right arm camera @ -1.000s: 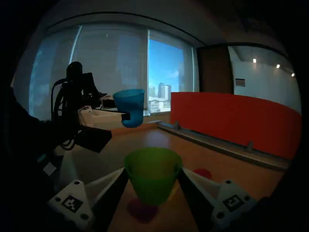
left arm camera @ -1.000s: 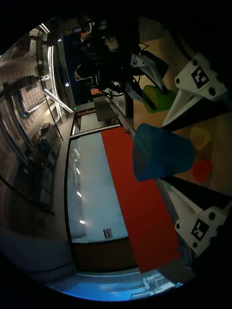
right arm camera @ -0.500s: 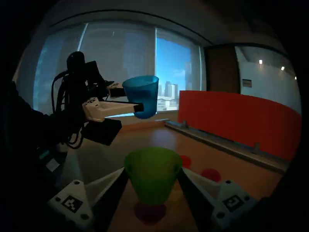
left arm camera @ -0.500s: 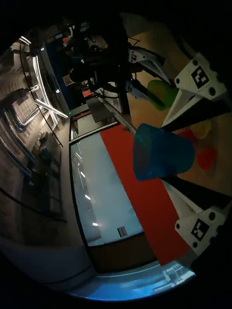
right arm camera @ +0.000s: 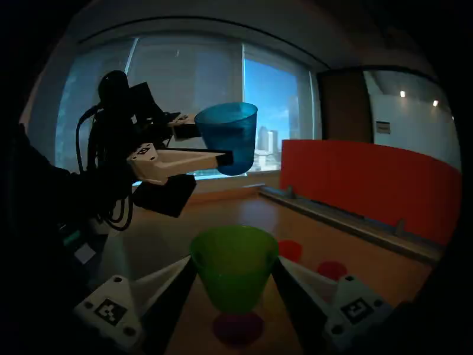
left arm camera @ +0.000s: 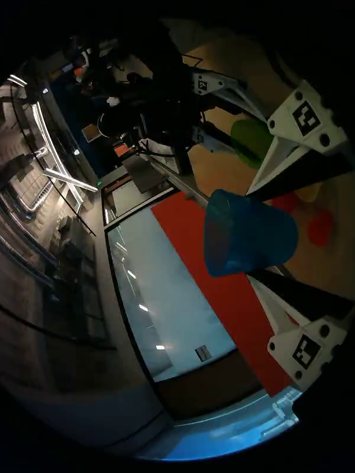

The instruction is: Pour water

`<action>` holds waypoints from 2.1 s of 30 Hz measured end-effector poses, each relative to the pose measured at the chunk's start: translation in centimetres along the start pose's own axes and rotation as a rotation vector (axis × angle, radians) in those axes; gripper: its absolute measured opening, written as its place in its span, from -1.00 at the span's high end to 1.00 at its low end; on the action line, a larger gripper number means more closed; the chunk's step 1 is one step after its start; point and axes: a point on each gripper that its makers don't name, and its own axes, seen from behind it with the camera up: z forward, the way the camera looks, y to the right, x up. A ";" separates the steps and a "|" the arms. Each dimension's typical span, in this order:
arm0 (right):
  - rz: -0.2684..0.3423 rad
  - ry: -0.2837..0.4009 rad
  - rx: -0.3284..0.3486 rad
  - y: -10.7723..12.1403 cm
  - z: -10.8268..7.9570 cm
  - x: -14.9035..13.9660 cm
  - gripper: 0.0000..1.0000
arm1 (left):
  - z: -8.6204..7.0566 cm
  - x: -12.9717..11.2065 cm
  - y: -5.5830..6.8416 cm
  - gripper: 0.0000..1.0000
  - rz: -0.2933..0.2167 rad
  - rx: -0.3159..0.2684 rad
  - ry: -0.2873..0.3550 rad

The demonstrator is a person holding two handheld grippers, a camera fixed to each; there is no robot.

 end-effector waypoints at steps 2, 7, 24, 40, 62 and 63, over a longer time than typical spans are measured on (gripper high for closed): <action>-0.001 0.002 0.004 -0.1 0.1 0.1 -0.78 | 0.1 0.2 0.0 -0.57 0.020 0.000 -0.002; -0.005 0.007 0.011 -0.4 0.3 0.3 -0.78 | 0.1 0.6 0.1 -0.57 0.068 0.000 -0.008; -0.015 0.009 0.022 -0.9 0.5 0.7 -0.77 | 0.1 2.0 0.0 -0.57 0.218 0.008 -0.020; -0.021 0.017 0.033 -1.3 0.8 1.1 -0.78 | 0.7 2.7 -0.3 -0.57 0.320 0.033 -0.019; -0.025 0.029 0.030 -1.0 0.6 1.5 -0.76 | 1.0 3.1 -0.1 -0.57 0.440 0.031 -0.025; -0.025 0.029 0.030 -1.0 0.6 1.5 -0.76 | 1.1 3.1 -0.1 -0.57 0.442 0.032 -0.025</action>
